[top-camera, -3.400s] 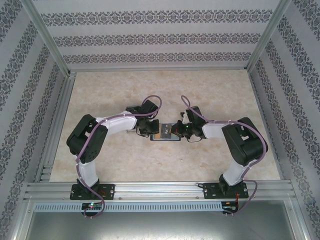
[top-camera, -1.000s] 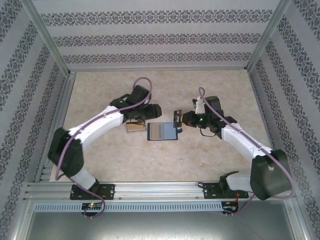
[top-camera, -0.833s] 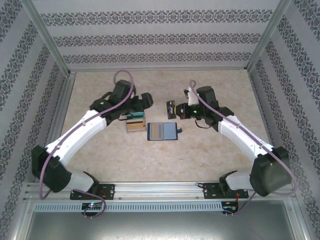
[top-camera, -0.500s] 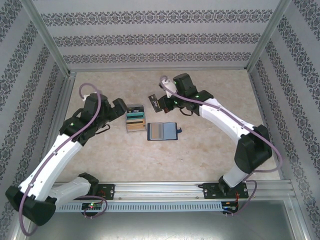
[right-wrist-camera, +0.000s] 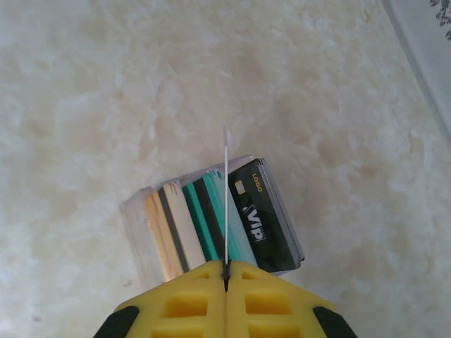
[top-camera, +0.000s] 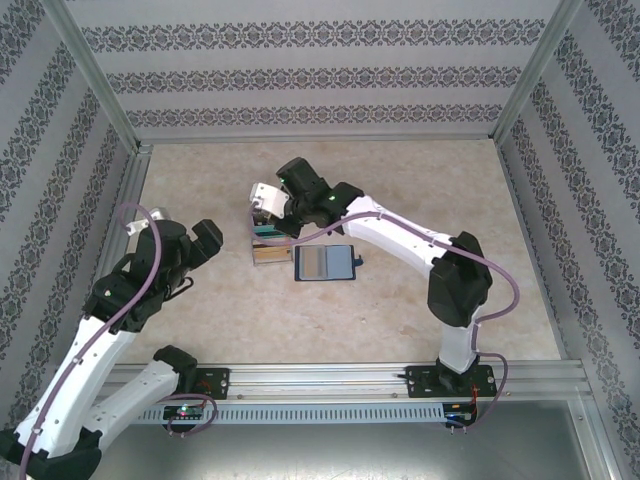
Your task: Take the credit cards out of the card holder
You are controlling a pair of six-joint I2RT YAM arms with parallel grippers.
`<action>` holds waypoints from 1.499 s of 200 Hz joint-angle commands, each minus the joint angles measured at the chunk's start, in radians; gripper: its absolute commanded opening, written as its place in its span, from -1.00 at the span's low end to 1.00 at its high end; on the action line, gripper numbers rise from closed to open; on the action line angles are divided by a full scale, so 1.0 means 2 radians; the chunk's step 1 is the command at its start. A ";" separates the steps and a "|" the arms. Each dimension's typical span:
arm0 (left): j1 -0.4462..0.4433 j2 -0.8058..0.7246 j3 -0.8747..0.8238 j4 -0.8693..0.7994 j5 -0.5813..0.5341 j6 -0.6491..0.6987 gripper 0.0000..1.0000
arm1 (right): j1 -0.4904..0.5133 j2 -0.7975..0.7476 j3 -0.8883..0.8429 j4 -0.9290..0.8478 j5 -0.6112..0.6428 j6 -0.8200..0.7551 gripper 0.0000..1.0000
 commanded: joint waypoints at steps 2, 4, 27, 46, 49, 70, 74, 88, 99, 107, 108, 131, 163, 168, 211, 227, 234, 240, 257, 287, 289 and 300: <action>0.005 -0.015 -0.007 -0.038 -0.021 -0.009 0.99 | 0.009 0.023 0.021 -0.014 0.062 -0.099 -1.00; 0.005 -0.015 -0.007 -0.038 -0.021 -0.009 0.99 | 0.010 0.024 0.022 -0.014 0.065 -0.103 -1.00; 0.005 -0.019 -0.010 -0.044 -0.020 -0.011 0.99 | 0.017 0.046 0.034 -0.008 0.093 -0.137 -1.00; 0.005 -0.019 -0.011 -0.046 -0.019 -0.013 0.99 | 0.020 0.062 0.046 -0.007 0.099 -0.152 -1.00; 0.005 -0.019 -0.010 -0.045 -0.019 -0.012 0.99 | 0.020 0.064 0.048 -0.007 0.101 -0.154 -1.00; 0.005 -0.019 -0.011 -0.047 -0.018 -0.013 0.99 | 0.021 0.079 0.055 -0.006 0.109 -0.168 -1.00; 0.005 -0.020 -0.011 -0.046 -0.018 -0.013 0.99 | 0.021 0.082 0.055 -0.005 0.110 -0.170 -1.00; 0.005 -0.020 -0.011 -0.047 -0.019 -0.012 0.99 | 0.022 0.088 0.057 -0.005 0.107 -0.168 -1.00; 0.005 -0.020 -0.010 -0.048 -0.019 -0.011 0.99 | 0.023 0.093 0.059 -0.008 0.103 -0.165 -1.00; 0.005 -0.020 -0.010 -0.048 -0.020 -0.011 0.99 | 0.023 0.096 0.059 -0.007 0.104 -0.166 -1.00; 0.005 -0.020 -0.010 -0.048 -0.020 -0.011 0.99 | 0.024 0.097 0.059 -0.007 0.104 -0.167 -1.00; 0.005 -0.020 -0.010 -0.047 -0.020 -0.010 0.99 | 0.024 0.107 0.055 0.001 0.113 -0.167 -1.00; 0.005 -0.020 -0.008 -0.051 -0.019 -0.009 0.99 | 0.024 0.127 0.061 0.010 0.127 -0.164 -1.00; 0.005 -0.020 -0.008 -0.051 -0.019 -0.008 0.99 | 0.024 0.128 0.061 0.012 0.130 -0.163 -1.00; 0.005 -0.025 -0.009 -0.054 -0.019 -0.009 0.99 | 0.024 0.142 0.069 0.026 0.150 -0.155 -1.00; 0.005 -0.026 -0.011 -0.053 -0.018 -0.009 0.99 | 0.024 0.146 0.072 0.032 0.160 -0.151 -0.89; 0.005 -0.026 -0.011 -0.054 -0.018 -0.009 0.99 | 0.024 0.147 0.072 0.035 0.163 -0.149 -0.84; 0.005 -0.027 -0.012 -0.053 -0.017 -0.010 0.99 | 0.025 0.148 0.073 0.039 0.168 -0.147 -0.84; 0.005 -0.028 -0.013 -0.053 -0.016 -0.009 0.99 | 0.025 0.150 0.075 0.048 0.179 -0.144 -0.73; 0.005 -0.029 -0.015 -0.052 -0.015 -0.009 0.99 | 0.024 0.156 0.080 0.059 0.189 -0.140 -0.52; 0.005 -0.028 -0.016 -0.052 -0.015 -0.009 0.99 | 0.024 0.157 0.081 0.060 0.190 -0.140 -0.52; 0.005 -0.029 -0.015 -0.053 -0.014 -0.008 0.99 | 0.024 0.161 0.084 0.066 0.202 -0.136 -0.52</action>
